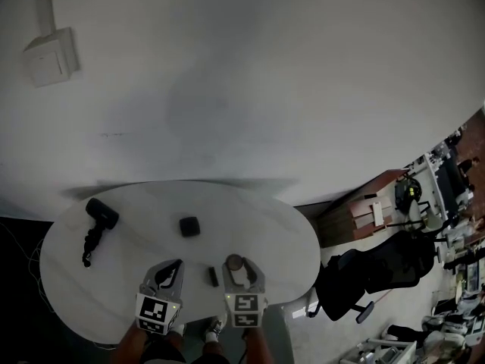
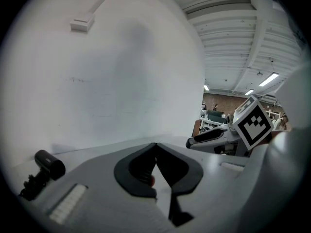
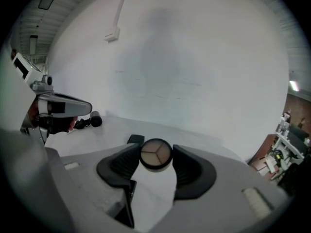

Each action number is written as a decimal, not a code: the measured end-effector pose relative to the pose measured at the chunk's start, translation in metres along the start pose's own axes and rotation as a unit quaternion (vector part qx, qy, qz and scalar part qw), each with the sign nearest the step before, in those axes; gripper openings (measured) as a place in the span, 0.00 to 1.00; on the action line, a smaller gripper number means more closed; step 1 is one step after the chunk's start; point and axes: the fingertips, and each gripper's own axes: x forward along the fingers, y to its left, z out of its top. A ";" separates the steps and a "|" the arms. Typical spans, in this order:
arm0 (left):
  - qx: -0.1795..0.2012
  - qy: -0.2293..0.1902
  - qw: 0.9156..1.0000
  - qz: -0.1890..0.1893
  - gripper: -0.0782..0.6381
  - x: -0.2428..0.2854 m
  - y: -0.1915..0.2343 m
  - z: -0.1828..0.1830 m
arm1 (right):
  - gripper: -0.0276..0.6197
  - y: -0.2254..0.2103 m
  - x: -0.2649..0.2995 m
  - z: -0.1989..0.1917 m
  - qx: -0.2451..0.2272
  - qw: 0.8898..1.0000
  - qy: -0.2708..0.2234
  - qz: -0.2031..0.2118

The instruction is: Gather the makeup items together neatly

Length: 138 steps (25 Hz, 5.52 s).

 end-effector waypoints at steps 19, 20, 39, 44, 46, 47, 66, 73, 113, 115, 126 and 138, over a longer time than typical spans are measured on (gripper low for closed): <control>-0.010 0.057 0.998 0.026 0.12 0.017 -0.036 -0.078 | 0.37 -0.002 0.020 -0.097 -0.001 0.997 0.057 0.061; -0.010 0.059 0.998 0.027 0.12 0.017 -0.036 -0.081 | 0.38 -0.001 0.022 -0.101 -0.002 0.996 0.060 0.062; -0.033 0.077 0.995 0.056 0.12 0.013 -0.039 -0.123 | 0.38 0.004 0.046 -0.145 -0.010 0.993 0.079 0.087; -0.038 0.079 0.995 0.057 0.12 0.014 -0.043 -0.125 | 0.38 0.004 0.047 -0.144 -0.005 0.993 0.076 0.090; -0.039 0.079 0.994 0.058 0.12 0.015 -0.044 -0.126 | 0.38 0.003 0.048 -0.144 -0.004 0.993 0.075 0.088; -0.039 0.079 0.994 0.058 0.12 0.015 -0.044 -0.126 | 0.38 0.003 0.048 -0.143 -0.003 0.993 0.074 0.087; -0.035 0.076 0.994 0.065 0.12 0.014 -0.041 -0.121 | 0.43 0.004 0.045 -0.140 0.012 0.995 0.062 0.082; -0.023 0.056 0.996 0.069 0.12 0.009 -0.043 -0.094 | 0.43 -0.004 0.033 -0.116 0.008 0.996 0.041 0.075; 0.044 -0.099 0.987 0.117 0.12 -0.084 -0.143 0.080 | 0.05 -0.059 -0.177 0.042 -0.037 0.979 -0.195 0.035; 0.042 -0.100 0.987 0.116 0.12 -0.082 -0.148 0.079 | 0.05 -0.062 -0.178 0.040 -0.038 0.979 -0.195 0.037; 0.034 -0.101 0.985 0.137 0.12 -0.084 -0.146 0.076 | 0.05 -0.053 -0.172 0.039 -0.045 0.978 -0.193 0.067; 0.011 -0.091 0.979 0.181 0.12 -0.092 -0.085 0.067 | 0.05 -0.006 -0.120 0.055 -0.055 0.976 -0.170 0.120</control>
